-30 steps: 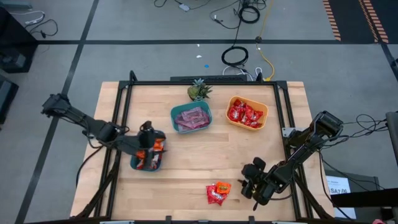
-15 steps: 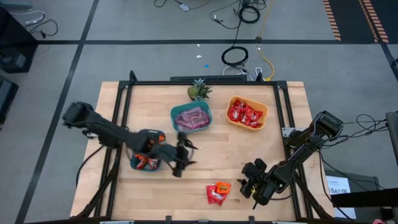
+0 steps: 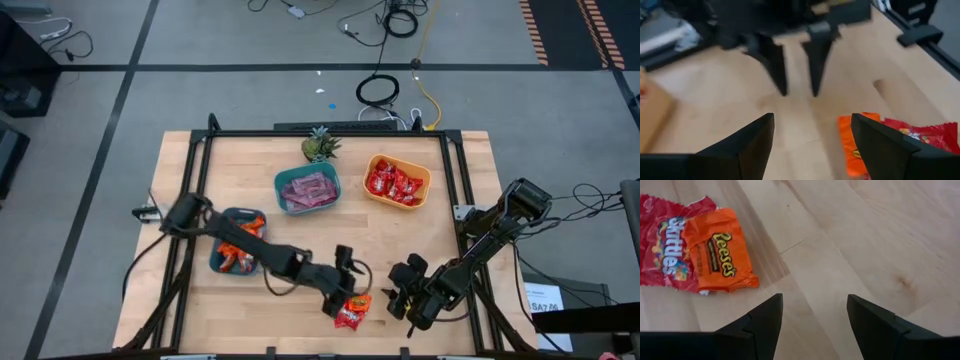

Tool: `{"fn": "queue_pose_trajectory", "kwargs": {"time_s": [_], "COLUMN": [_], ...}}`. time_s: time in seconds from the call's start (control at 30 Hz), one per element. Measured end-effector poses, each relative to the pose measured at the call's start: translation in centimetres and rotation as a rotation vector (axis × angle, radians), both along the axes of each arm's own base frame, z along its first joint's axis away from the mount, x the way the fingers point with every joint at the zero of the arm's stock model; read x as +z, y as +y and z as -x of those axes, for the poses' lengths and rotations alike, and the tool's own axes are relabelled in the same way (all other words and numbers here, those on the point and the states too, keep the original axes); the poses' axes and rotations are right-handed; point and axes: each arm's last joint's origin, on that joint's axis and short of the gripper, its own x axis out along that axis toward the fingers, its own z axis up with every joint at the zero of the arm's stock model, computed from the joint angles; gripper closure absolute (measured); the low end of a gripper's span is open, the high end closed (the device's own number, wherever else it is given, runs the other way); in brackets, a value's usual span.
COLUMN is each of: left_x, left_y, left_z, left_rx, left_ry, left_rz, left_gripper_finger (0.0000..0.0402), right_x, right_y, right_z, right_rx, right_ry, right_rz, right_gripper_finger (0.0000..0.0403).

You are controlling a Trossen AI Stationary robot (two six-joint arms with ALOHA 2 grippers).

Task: Sort candy
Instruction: Put the orange chocolate into the blue bin

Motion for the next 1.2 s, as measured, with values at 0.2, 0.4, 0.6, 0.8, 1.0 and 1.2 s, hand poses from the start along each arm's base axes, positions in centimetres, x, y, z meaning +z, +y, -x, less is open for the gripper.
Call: {"fn": "queue_pose_trajectory", "kwargs": {"time_s": [0.2, 0.4, 0.6, 0.8, 1.0, 1.2], "left_x": [-3.2, -6.0, -7.9, -7.9, -5.8, -0.8], "left_y": [-1.9, -2.8, -2.5, -2.2, -1.7, -1.2], "left_z": [-1.6, -2.5, -2.8, -3.1, -3.1, -2.9], "left_rx": [-0.023, -0.009, 0.116, 0.131, 0.126, 0.121], "left_ry": [0.067, 0.126, 0.249, 0.281, 0.259, 0.147], "left_rz": [0.084, 0.11, 0.137, 0.144, 0.111, 0.15], "left_gripper_finger": [0.0128, 0.0128, 0.013, 0.0215, 0.0359, 0.0362], "right_x": [-0.1, -0.1, -0.1, -0.1, -0.1, -0.1], "right_y": [0.1, 0.2, 0.3, 0.3, 0.3, 0.4], "right_z": [0.1, 0.1, 0.2, 0.1, 0.1, 0.1], "right_rx": [0.055, 0.113, 0.143, 0.152, 0.153, 0.152], "right_ry": [0.042, 0.069, 0.096, 0.097, 0.097, 0.095], "right_rz": [-0.011, -0.003, -0.022, -0.016, -0.016, -0.018], "right_gripper_finger": [0.019, 0.019, 0.019, 0.019, 0.019, 0.019]}}
